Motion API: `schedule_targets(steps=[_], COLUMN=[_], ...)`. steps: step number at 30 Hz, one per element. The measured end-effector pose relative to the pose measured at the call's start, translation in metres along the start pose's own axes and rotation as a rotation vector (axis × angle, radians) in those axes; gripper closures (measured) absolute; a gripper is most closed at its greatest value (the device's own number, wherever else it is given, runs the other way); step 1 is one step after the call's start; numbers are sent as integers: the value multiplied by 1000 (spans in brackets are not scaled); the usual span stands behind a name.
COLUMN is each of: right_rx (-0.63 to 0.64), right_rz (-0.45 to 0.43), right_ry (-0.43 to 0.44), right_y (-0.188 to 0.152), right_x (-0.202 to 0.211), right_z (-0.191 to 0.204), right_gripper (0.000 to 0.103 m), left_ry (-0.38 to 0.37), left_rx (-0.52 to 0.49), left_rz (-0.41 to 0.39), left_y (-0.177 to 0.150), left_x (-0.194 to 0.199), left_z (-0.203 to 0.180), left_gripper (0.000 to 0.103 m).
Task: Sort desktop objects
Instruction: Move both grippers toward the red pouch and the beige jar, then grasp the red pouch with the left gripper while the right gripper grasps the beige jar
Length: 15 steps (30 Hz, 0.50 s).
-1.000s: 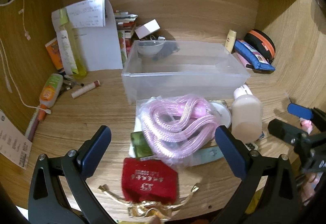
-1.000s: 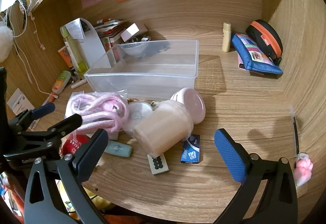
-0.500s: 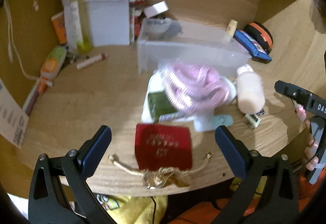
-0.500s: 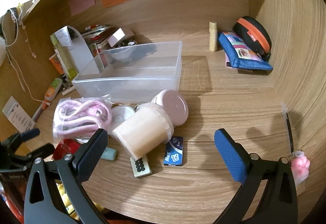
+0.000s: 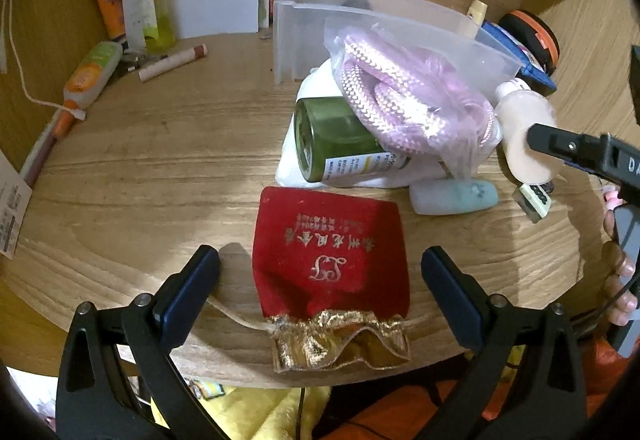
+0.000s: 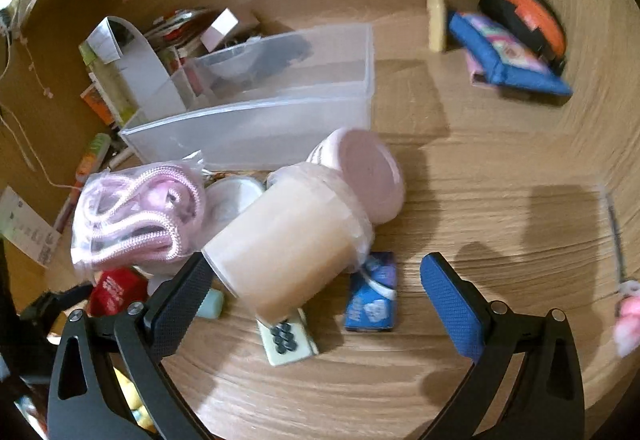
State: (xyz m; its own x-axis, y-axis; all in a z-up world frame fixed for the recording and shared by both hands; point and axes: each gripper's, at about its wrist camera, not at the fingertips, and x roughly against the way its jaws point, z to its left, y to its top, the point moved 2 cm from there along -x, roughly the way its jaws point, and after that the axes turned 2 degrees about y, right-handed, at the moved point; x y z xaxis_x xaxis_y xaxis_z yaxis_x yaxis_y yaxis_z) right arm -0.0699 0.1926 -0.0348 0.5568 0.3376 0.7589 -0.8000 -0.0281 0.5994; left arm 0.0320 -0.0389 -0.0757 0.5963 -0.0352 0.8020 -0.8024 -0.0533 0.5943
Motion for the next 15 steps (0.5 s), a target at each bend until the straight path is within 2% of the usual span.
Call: schedule_targets(steps=[4, 5, 7, 15], right_rx=[-54, -67, -67, -64], right_rz=[50, 58, 56, 46], right_ry=[80, 94, 97, 84], right_y=[2, 2, 3, 4], right_x=[-15, -17, -18, -19], right_z=[-2, -3, -1, 0], right_gripper=[10, 11, 16, 17], left_ry=[73, 66, 69, 70], left_rx=[-35, -36, -37, -16], left_rz=[-36, -41, -57, -80], left_y=[-1, -1, 0, 2], left_x=[-1, -1, 0, 4], left_z=[-3, -3, -1, 9], left_gripper=[17, 19, 24, 48])
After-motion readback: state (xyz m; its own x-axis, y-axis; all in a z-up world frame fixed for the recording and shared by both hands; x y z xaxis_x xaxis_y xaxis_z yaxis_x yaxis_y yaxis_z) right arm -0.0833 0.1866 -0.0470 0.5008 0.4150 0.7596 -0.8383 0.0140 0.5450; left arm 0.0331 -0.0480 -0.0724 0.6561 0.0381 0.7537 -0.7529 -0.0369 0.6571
